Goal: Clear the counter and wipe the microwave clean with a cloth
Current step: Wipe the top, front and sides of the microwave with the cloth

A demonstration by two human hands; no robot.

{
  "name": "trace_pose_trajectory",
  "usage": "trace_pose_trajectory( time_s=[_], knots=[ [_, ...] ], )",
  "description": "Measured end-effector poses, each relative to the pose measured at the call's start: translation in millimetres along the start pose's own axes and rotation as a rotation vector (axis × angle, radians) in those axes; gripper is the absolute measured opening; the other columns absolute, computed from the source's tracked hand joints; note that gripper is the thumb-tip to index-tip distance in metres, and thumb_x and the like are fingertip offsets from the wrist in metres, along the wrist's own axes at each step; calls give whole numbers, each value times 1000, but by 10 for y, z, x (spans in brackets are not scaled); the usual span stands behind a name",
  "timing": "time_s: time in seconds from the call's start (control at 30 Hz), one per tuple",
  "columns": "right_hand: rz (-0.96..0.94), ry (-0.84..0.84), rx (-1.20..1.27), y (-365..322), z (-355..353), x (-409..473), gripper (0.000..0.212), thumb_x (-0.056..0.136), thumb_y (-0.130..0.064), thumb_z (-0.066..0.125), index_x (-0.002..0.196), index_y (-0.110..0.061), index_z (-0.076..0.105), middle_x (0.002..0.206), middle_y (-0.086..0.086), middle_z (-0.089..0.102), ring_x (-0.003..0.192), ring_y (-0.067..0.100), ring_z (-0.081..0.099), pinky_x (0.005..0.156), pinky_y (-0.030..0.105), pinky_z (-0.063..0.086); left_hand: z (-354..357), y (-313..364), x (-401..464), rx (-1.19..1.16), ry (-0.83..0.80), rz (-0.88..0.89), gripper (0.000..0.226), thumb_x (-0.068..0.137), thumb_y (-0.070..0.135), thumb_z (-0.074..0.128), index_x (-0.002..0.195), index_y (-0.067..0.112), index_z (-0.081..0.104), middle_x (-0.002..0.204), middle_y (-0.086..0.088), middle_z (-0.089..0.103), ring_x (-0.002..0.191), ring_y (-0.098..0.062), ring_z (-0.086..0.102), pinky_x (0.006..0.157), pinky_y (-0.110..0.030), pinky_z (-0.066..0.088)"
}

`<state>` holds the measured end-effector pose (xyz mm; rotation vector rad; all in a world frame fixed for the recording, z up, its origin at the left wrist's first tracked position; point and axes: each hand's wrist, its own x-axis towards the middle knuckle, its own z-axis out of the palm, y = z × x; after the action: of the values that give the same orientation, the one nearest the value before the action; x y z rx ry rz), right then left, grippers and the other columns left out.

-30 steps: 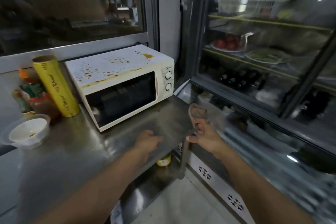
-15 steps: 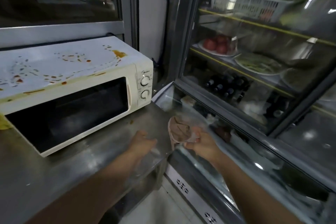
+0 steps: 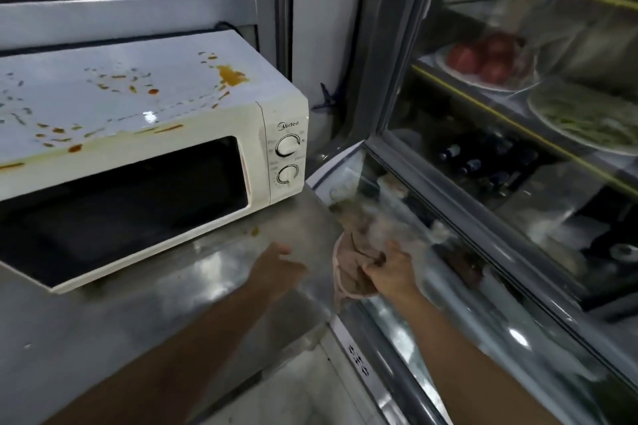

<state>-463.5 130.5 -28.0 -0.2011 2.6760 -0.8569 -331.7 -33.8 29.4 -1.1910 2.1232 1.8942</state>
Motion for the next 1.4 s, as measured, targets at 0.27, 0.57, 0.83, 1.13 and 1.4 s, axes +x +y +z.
trace_pose_trajectory(
  time_s=[0.27,0.57,0.83,1.13,1.4],
  knots=[
    [-170,-154,-205,41,31,344,32,90,-17,53,118,-1,56,122,18,59,114,31,54,95,31,41,217,50,-74,-220,114,-74,28,84,-16,50,105,3,47,46,3,62,36,-7,52,33,-10,31],
    [-398,-449,341,-484,-519,327,18,88,-8,60,105,-8,64,100,8,68,97,23,63,81,29,51,343,417,-446,-198,393,-45,23,85,10,63,105,16,53,91,-7,59,63,-10,53,38,-9,34],
    [-704,-657,477,-1292,-877,-210,22,86,-7,61,105,-18,59,103,1,66,98,15,61,89,31,49,45,697,-1038,-335,501,59,23,89,44,55,97,24,62,85,7,62,81,-11,54,68,-26,36],
    [-718,-917,567,-1576,-884,-612,13,85,-7,65,96,-6,58,91,8,67,85,17,64,76,30,52,-318,888,-1368,-703,501,112,20,95,18,49,111,12,60,86,-6,65,74,-18,60,61,-28,47],
    [-607,-906,650,-1977,-992,-744,14,93,-11,53,92,-11,67,81,0,72,76,13,65,65,22,50,-855,887,-1635,-474,540,256,15,93,16,51,93,7,63,90,-8,66,83,-21,62,65,-28,46]
  ],
)
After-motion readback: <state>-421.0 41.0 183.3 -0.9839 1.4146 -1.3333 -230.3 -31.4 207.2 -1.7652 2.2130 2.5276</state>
